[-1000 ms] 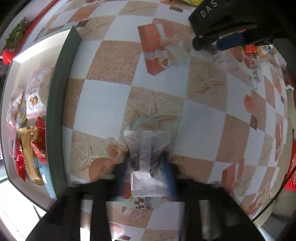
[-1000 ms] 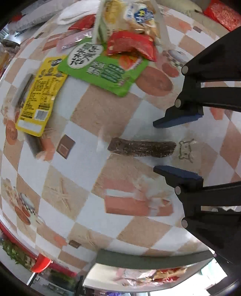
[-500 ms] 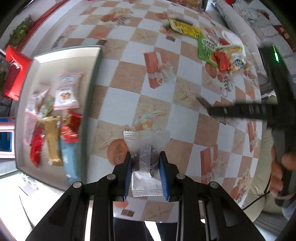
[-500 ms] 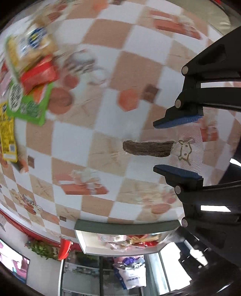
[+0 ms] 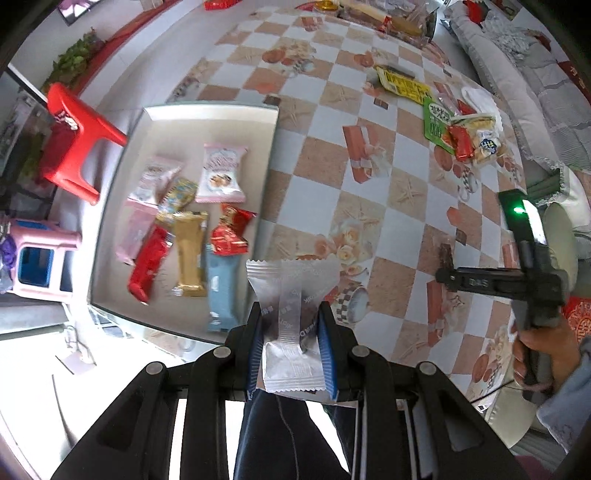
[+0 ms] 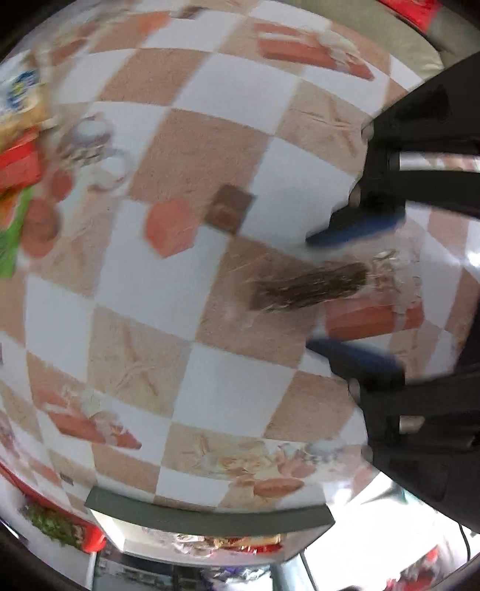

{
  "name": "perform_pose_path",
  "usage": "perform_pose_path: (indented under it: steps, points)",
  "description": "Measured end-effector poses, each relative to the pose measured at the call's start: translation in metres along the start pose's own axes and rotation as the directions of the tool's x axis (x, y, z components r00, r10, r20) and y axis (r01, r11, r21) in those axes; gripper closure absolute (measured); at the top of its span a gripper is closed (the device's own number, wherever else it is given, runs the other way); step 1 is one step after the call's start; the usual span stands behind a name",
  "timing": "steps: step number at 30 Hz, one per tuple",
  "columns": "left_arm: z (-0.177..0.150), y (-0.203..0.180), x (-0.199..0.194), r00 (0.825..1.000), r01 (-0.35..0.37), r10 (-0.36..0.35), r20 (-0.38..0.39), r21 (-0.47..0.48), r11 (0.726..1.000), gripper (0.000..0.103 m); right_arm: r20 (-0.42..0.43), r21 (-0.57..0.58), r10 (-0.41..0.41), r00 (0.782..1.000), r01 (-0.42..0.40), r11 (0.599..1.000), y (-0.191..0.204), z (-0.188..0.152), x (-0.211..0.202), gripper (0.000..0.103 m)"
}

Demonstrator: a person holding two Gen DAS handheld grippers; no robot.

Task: Organize snacks
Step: 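Carry the clear packet and jerky stick over the white tray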

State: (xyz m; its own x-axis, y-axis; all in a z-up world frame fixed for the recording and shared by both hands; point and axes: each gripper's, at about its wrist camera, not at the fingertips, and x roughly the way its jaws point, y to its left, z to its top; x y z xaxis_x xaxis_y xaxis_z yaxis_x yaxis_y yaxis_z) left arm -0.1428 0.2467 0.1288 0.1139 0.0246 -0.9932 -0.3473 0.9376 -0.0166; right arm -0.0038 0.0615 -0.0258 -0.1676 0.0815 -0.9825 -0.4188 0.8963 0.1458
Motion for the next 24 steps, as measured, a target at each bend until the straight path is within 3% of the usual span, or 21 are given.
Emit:
perform_pose_path:
  steps: [3,5,6,11,15,24]
  points:
    - [-0.002,0.005,-0.010,1.000,-0.024,0.024,0.016,-0.001,1.000,0.073,-0.017,-0.089,-0.097,0.995,0.095,0.992,0.021,-0.002,0.008,0.031]
    - [-0.003,0.010,-0.015,0.999,-0.035,0.035,0.024,-0.015,0.999,0.073,0.000,-0.120,-0.148,0.989,0.147,0.982,0.029,-0.005,0.009,0.041]
    - [-0.003,0.012,-0.016,0.999,-0.038,0.039,0.026,-0.022,0.999,0.073,0.019,-0.135,-0.154,0.988,0.155,0.979,0.033,-0.006,0.007,0.059]
    - [0.002,0.031,-0.028,0.997,-0.045,0.049,0.064,-0.075,0.996,0.073,0.011,-0.074,0.002,1.000,-0.001,0.997,0.029,-0.008,-0.007,0.065]
    - [0.014,0.042,-0.033,0.995,-0.044,0.052,0.085,-0.095,0.994,0.073,0.052,-0.014,0.123,0.991,-0.123,0.992,0.029,-0.008,-0.031,0.065]
    - [0.048,0.052,-0.019,0.996,-0.021,0.022,0.085,-0.006,1.000,0.073,0.144,0.075,0.202,0.969,-0.214,0.974,0.060,0.001,-0.062,0.065]
